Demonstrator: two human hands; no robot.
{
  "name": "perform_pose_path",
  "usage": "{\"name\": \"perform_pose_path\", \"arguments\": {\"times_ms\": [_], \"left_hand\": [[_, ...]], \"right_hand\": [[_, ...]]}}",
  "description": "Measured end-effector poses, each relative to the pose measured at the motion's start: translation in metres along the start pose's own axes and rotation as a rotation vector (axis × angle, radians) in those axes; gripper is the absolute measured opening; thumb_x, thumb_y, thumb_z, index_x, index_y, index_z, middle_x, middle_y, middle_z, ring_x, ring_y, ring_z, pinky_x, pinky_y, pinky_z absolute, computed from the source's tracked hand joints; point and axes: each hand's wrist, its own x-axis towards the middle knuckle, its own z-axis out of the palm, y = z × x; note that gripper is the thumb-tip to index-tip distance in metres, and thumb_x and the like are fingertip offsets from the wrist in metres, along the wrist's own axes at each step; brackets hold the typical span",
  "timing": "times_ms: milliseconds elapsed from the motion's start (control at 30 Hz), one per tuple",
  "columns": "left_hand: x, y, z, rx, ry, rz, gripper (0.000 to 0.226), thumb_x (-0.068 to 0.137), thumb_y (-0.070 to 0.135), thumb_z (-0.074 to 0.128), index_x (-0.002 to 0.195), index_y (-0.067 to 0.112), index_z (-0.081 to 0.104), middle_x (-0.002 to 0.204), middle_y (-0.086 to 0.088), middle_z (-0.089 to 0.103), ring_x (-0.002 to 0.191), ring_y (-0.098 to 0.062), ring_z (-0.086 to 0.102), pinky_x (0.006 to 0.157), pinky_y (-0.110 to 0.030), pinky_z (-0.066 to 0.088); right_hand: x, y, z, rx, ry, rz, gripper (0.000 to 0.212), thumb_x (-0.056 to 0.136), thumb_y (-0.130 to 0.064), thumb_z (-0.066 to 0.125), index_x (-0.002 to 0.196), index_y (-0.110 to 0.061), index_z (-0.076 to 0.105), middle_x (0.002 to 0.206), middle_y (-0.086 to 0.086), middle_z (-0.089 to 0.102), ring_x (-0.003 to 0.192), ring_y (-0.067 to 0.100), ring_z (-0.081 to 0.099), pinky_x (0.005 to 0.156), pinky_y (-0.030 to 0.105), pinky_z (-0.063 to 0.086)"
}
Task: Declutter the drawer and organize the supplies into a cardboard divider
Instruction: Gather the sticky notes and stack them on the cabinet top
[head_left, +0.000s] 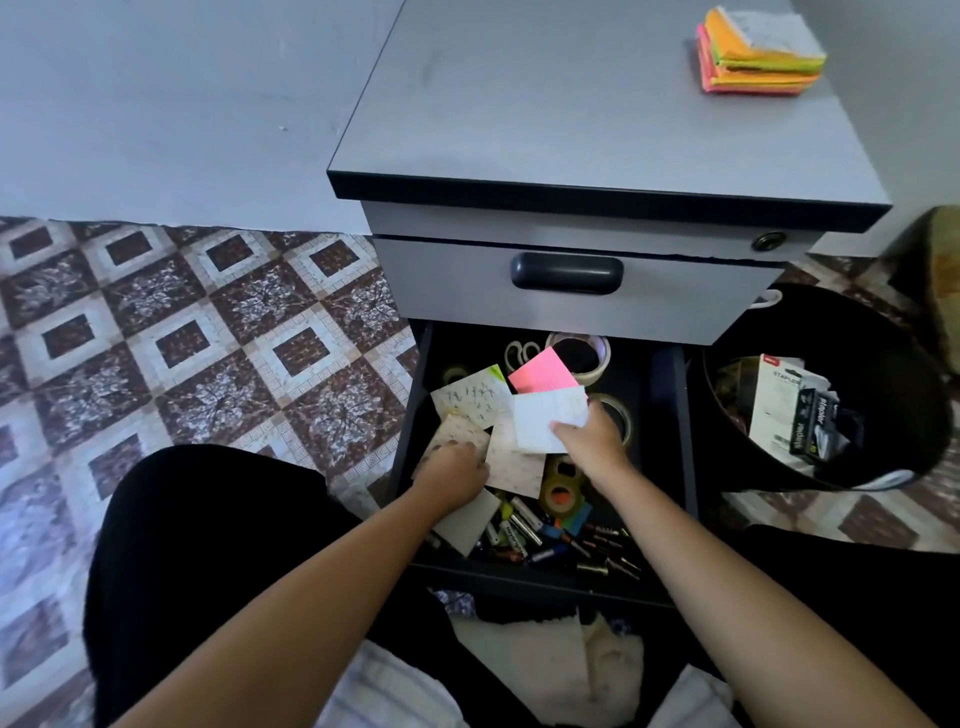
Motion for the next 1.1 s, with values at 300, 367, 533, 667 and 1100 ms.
{"name": "perform_pose_path", "arguments": {"times_ms": [300,367,533,667,1100], "left_hand": [[0.009,0.031,0.012,-0.106,0.084,-0.129,0.044,0.091,0.025,0.052,0.129,0.006,0.039,0.119,-0.013,0.057,0.108,-0.030,0.055,0.080,-0.031,0.038],[0.010,0.032,0.005,-0.215,0.097,-0.042,0.037,0.093,0.019,0.050,0.127,0.007,0.042,0.113,-0.015,0.060,0.100,-0.031,0.057,0.072,-0.030,0.041],[0.004,0.030,-0.021,-0.509,-0.031,0.197,0.025,0.093,0.006,0.049,0.117,0.007,0.057,0.096,-0.009,0.062,0.084,-0.022,0.055,0.059,-0.024,0.040],[0.000,0.022,-0.031,-0.753,-0.289,0.231,0.022,0.092,0.003,0.053,0.111,0.008,0.063,0.095,-0.004,0.064,0.086,-0.015,0.059,0.067,-0.019,0.050],[0.020,0.006,-0.033,0.907,0.053,0.296,0.051,0.091,0.014,0.050,0.137,0.004,0.031,0.142,-0.019,0.029,0.133,-0.034,0.029,0.106,-0.047,0.030]], "right_hand": [[-0.017,0.018,-0.049,0.093,-0.034,-0.011,0.028,0.086,-0.020,0.064,0.106,-0.014,0.046,0.103,0.001,0.057,0.088,0.017,0.059,0.056,0.027,0.051],[-0.021,0.022,-0.050,0.053,-0.090,-0.070,0.027,0.088,-0.022,0.062,0.109,-0.014,0.049,0.105,0.003,0.061,0.090,0.018,0.061,0.066,0.029,0.051],[-0.028,0.020,-0.045,-0.192,-0.224,-0.244,0.027,0.091,-0.025,0.058,0.113,-0.012,0.051,0.116,0.001,0.049,0.104,0.017,0.055,0.086,0.028,0.044],[-0.031,0.019,-0.043,-0.128,-0.274,-0.172,0.032,0.089,-0.027,0.061,0.114,-0.018,0.042,0.111,-0.001,0.053,0.096,0.013,0.056,0.076,0.026,0.044],[-0.030,0.024,-0.053,-0.161,-0.099,-0.105,0.025,0.090,-0.017,0.056,0.114,-0.009,0.052,0.108,0.005,0.059,0.095,0.018,0.055,0.073,0.030,0.041]]}}
